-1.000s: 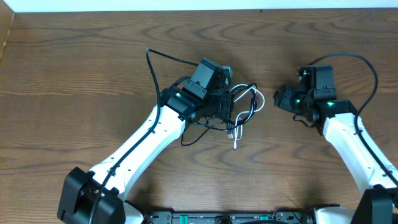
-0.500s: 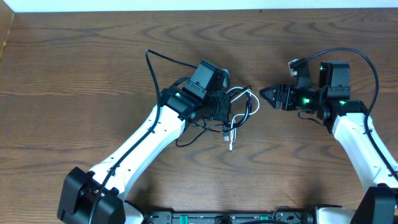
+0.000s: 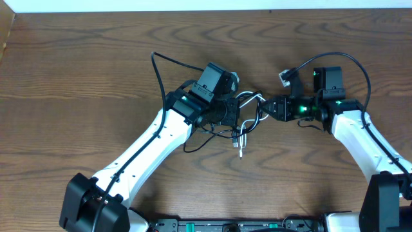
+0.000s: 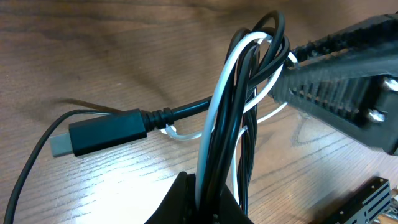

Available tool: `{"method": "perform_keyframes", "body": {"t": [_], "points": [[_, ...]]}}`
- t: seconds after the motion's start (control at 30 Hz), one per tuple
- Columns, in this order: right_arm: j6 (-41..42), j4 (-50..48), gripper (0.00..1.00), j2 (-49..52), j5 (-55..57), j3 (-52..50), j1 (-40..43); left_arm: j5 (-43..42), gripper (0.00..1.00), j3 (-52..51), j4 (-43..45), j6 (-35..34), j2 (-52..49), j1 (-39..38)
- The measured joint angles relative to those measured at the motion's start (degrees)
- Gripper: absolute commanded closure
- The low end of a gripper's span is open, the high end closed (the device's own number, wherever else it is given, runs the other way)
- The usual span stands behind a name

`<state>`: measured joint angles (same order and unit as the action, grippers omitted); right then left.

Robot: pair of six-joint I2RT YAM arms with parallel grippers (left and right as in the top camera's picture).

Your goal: Untangle cables

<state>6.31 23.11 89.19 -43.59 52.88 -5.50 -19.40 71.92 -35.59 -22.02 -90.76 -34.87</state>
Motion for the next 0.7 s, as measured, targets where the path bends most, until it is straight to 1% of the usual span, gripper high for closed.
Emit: {"method": "perform_keyframes", "body": {"t": [0.03,0.07,0.27,0.37,0.4,0.47,0.53,0.6,0.7], "points": [[1.05,0.44,0.98,0.00,2.19,0.00,0.00,0.00,0.93,0.00,0.02,-0.02,0.00,0.00],[2.29,1.09,0.99,0.00,4.90,0.02,0.00,-0.02,0.93,0.00,0.00,-0.02,0.00,0.02],[11.93,5.81,0.99,0.00,23.17,0.02,0.00,-0.02,0.92,0.00,0.00,0.26,0.00,0.09],[14.95,7.76,0.98,0.00,30.34,0.02,0.02,-0.02,0.93,0.00,0.00,0.87,0.02,0.28],[15.50,7.91,0.96,0.00,31.76,0.02,0.02,0.00,0.93,0.00,0.00,1.05,0.00,0.35],[14.78,7.34,0.87,0.00,32.13,0.02,0.02,-0.02,0.93,0.00,0.00,1.09,0.02,0.61],[12.07,5.92,0.76,0.00,28.79,0.04,0.11,-0.02,0.93,0.00,0.00,1.11,0.02,0.76],[8.09,4.11,0.71,0.00,22.64,0.11,0.11,-0.02,0.93,0.00,-0.07,1.11,0.02,0.94],[4.26,2.27,0.62,-0.04,14.25,0.13,0.07,-0.02,0.93,0.00,-0.37,1.09,0.02,0.94]]}}
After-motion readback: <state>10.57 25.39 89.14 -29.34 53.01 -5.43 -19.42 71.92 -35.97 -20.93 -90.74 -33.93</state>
